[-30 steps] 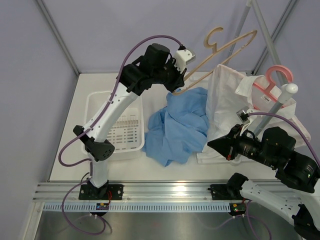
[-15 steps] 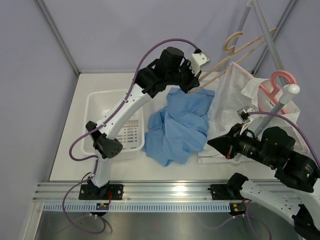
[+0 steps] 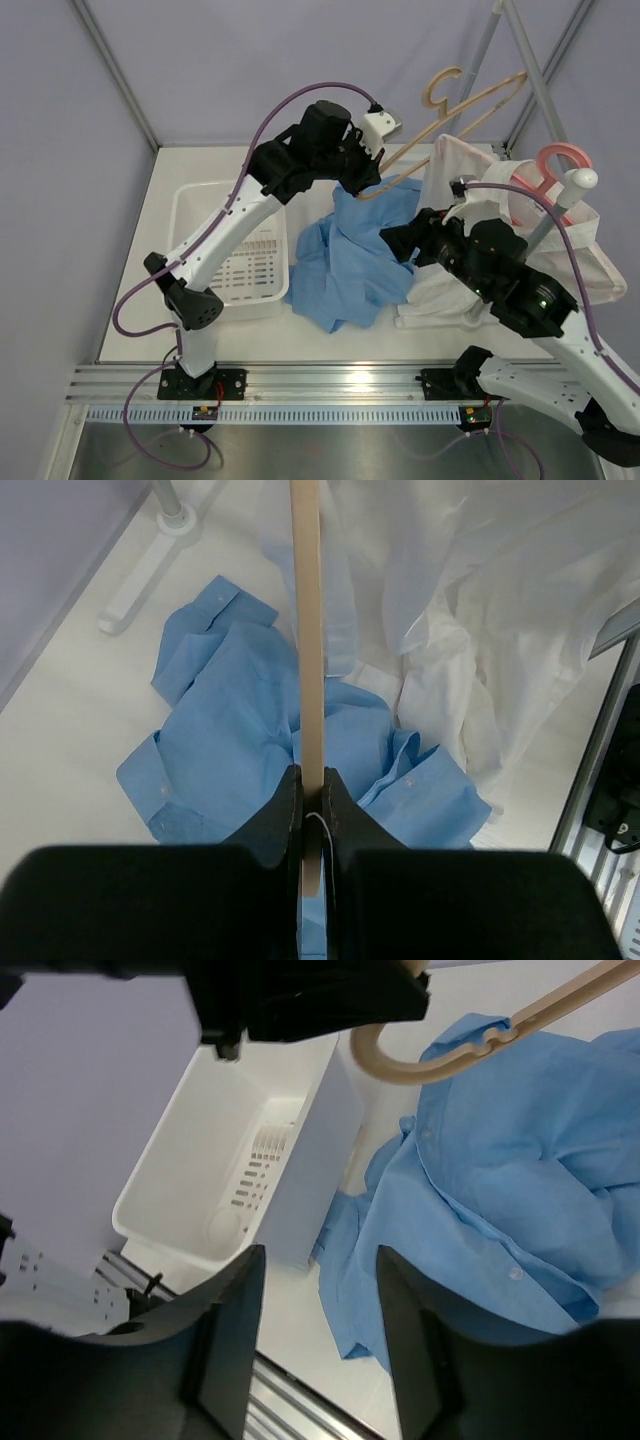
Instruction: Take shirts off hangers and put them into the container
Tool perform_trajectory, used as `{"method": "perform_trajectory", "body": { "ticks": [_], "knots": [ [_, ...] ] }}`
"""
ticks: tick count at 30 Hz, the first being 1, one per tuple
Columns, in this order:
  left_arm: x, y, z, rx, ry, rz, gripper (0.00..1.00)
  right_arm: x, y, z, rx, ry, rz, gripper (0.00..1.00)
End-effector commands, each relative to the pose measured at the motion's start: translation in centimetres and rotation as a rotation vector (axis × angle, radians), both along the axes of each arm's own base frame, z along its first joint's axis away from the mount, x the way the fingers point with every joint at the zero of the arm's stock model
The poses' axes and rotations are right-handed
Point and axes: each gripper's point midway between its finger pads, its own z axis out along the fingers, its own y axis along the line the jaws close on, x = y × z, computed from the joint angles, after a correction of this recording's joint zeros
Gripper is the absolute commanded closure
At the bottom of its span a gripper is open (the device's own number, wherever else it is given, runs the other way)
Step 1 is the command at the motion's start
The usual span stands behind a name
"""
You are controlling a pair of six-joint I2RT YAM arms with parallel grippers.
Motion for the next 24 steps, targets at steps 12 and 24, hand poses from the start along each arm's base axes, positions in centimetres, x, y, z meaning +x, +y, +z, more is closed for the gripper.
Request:
{"method": "perform_trajectory", "body": {
  "ticks": [12, 24],
  "knots": [
    [-4.3, 7.3, 7.9, -0.092, -0.068, 0.098, 1.00, 6.8, 3.6, 8.4, 0.510, -0.232, -0.179, 0.33],
    [-3.8, 8.2, 6.7, -0.066, -0.040, 0.108, 1.00, 7.9, 5.3, 11.2, 0.584, -0.306, -0.167, 0.36]
  ]
}}
